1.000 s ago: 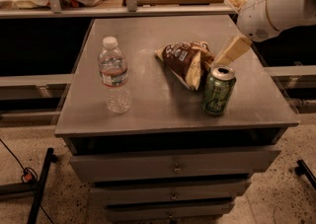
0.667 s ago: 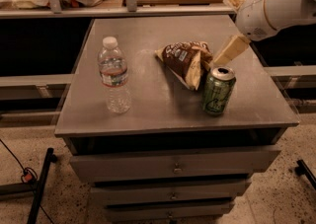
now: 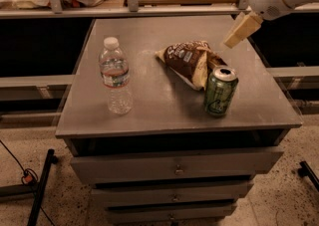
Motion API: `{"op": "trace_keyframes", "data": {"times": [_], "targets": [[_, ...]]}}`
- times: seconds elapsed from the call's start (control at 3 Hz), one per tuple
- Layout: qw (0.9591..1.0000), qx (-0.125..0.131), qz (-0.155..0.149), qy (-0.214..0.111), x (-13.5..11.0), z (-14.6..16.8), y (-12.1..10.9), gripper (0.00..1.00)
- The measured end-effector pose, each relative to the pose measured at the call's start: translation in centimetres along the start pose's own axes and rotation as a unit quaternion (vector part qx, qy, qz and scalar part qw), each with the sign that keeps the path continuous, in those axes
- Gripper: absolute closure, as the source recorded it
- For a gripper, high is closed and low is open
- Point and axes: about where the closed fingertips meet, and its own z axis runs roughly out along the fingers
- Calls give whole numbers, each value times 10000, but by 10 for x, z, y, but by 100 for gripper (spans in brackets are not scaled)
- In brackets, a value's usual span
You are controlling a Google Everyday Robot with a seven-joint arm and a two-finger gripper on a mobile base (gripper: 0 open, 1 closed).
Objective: Move brown chip bag near green can
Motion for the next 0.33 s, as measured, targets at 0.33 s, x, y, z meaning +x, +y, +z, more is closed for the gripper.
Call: {"op": "trace_keyframes", "data": {"times": [0.33], "targets": [[10000, -1, 0, 0, 0, 0, 0, 0]]}}
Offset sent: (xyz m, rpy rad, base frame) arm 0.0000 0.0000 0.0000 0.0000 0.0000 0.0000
